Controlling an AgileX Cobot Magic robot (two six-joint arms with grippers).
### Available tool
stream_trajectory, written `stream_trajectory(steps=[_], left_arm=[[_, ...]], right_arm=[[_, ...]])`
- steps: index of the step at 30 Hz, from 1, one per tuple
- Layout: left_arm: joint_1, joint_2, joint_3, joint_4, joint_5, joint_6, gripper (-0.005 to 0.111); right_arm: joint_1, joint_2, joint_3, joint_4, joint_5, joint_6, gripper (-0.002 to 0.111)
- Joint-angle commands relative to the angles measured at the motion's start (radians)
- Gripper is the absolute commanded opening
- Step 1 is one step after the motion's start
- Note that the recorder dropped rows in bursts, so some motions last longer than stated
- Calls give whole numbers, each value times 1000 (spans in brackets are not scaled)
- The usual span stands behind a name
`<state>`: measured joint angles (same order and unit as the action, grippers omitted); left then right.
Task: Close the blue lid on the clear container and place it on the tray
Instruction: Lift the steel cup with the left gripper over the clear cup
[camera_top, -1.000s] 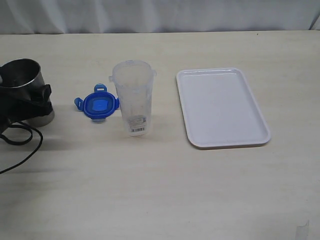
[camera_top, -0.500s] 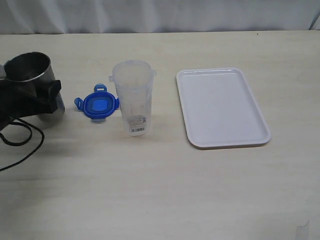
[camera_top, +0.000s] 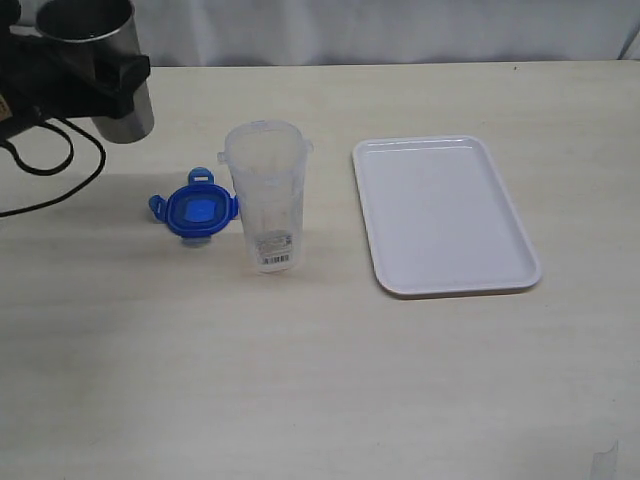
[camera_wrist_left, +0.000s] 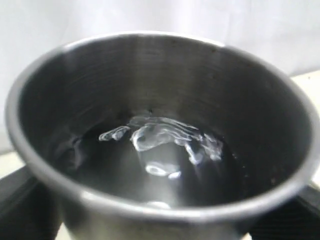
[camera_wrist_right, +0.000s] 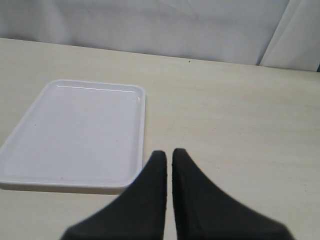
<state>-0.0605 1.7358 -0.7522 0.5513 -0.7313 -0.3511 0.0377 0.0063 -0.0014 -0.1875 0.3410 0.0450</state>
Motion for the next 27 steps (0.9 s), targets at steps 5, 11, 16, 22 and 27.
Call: stream_trajectory(steps=[5,11,16,22,27], left_arm=[[-100,99,-145,39,-66,-23,0],[-156,190,-240,39,-59,-19,0],[-163,229,-287,46,-42,-19,0],[-164,229,-291,79,-58,-17,0],[-164,229,-299,121,-73,-67,0]], right_arm=[[-2,-6,1,-4,3,-1,4],[-2,-6,1,-4,3,-1,4],[-2,-6,1,-4,3,-1,4],[-2,-6,1,-4,3,-1,4],[-2,-6,1,-4,3,-1,4]])
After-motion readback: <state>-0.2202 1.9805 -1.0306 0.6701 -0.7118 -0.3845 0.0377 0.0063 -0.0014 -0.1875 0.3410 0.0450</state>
